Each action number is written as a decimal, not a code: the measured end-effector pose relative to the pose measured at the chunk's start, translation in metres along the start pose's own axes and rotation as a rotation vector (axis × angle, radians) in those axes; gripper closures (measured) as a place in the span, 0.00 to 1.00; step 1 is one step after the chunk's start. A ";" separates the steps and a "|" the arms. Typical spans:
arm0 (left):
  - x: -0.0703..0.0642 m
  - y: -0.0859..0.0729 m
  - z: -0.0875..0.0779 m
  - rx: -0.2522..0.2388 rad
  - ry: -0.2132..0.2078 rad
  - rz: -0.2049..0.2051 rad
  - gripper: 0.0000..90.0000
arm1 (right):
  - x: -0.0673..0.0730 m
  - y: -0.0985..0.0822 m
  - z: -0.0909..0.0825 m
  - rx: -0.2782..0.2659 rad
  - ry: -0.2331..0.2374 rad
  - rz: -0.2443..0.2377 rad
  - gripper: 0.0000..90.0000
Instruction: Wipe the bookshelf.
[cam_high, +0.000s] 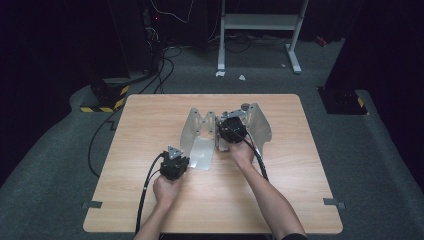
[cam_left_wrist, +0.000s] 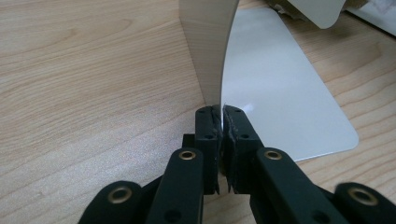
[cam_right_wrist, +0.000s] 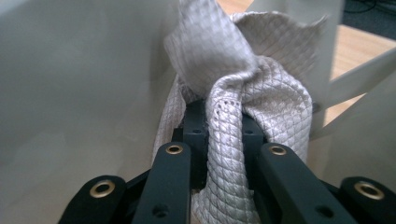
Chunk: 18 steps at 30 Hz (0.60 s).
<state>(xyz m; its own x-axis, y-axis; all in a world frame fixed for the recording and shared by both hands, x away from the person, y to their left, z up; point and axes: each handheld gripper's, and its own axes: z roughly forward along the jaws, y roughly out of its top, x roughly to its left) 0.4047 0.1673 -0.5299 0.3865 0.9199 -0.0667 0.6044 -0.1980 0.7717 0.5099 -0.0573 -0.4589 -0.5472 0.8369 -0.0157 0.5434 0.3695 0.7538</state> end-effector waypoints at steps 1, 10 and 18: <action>0.000 0.000 0.000 -0.001 0.001 0.000 0.94 | 0.001 -0.001 0.001 0.005 0.001 0.001 0.89; 0.000 0.000 0.000 -0.001 0.001 0.003 0.94 | 0.003 -0.005 0.009 0.052 0.000 -0.011 0.89; 0.000 0.000 0.000 0.000 0.002 0.006 0.94 | 0.004 -0.013 0.018 0.095 0.002 -0.016 0.89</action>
<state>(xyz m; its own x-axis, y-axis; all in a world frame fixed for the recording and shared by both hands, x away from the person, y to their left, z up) 0.4047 0.1674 -0.5299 0.3883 0.9195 -0.0608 0.6022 -0.2033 0.7721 0.5121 -0.0513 -0.4804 -0.5577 0.8296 -0.0255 0.5925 0.4194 0.6877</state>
